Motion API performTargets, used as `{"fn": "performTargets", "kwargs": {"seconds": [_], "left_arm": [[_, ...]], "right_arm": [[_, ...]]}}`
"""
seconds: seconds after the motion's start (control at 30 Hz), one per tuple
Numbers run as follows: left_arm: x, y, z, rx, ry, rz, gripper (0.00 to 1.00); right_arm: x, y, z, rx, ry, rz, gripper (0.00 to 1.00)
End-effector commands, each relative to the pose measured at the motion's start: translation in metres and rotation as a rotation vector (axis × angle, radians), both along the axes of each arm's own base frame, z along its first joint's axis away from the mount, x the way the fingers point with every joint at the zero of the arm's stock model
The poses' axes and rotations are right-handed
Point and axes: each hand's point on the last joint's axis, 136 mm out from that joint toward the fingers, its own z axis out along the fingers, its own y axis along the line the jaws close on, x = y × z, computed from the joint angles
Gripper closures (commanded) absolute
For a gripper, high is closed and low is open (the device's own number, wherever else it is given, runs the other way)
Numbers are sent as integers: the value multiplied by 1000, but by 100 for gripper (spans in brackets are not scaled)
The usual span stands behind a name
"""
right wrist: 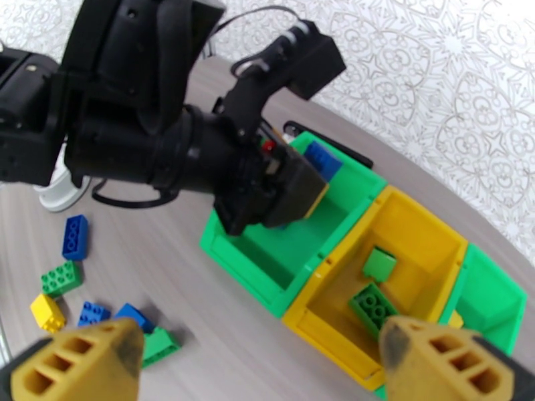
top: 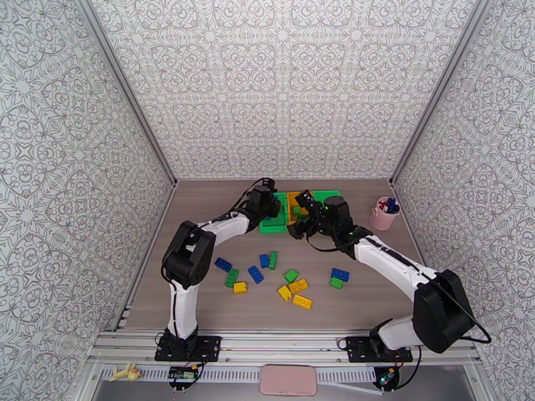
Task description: Sort the legos into containers by color
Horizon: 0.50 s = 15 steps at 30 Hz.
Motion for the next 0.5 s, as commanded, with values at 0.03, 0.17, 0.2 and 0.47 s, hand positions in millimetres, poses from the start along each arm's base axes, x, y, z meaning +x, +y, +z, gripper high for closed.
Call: {"fn": "performTargets", "kwargs": {"seconds": [0.03,0.17,0.2,0.47], "left_arm": [[6,1,38,-7,-92,-2,48],[-8,1,53,-21,-114,-26,34],[-14,1,58,-25,-122,-33,31],[-72,-12,69,-16,-151,-129,3]], "right_arm": [[4,-22,14,23,-46,-113,3],[7,-45,21,42,-86,-228,1],[7,-51,22,50,-92,-256,0],[-12,-75,18,83,-54,-336,0]]}}
